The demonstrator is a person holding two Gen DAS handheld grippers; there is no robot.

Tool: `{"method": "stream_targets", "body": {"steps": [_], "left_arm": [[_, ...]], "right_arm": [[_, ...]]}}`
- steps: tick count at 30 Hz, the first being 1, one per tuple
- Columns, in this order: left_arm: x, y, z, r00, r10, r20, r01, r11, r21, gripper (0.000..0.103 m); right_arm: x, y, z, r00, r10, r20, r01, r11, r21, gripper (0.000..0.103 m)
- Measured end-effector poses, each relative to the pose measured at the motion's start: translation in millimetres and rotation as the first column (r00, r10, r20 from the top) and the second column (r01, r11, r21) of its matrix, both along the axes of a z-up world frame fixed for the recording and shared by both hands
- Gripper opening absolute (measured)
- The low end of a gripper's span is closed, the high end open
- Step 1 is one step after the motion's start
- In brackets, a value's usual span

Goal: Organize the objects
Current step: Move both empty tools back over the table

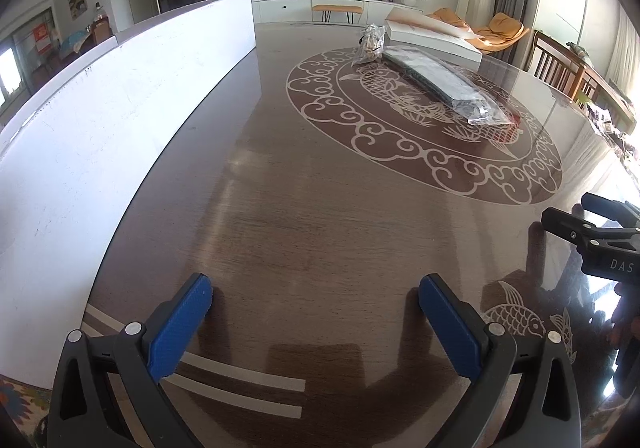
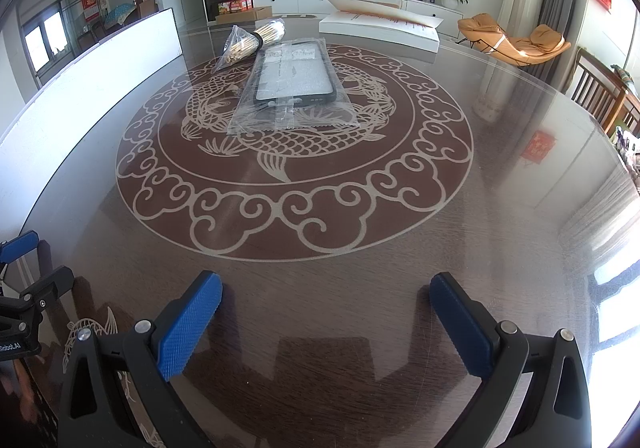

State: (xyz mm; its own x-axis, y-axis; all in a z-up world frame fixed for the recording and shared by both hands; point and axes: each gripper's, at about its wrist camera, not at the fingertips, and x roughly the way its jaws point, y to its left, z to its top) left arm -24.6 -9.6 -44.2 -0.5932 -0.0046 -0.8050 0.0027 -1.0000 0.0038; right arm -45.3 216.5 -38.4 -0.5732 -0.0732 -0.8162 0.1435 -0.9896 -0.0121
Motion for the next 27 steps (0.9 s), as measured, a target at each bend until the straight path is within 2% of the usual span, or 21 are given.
{"method": "stream_targets", "body": {"steps": [27], "left_arm": [[-0.3, -5.3, -1.4, 1.0, -0.018, -0.025, 0.018, 1.0, -0.003, 0.103]], "right_arm": [[0.0, -0.1, 0.0, 1.0, 0.001, 0.0, -0.001, 1.0, 0.001, 0.103]]}}
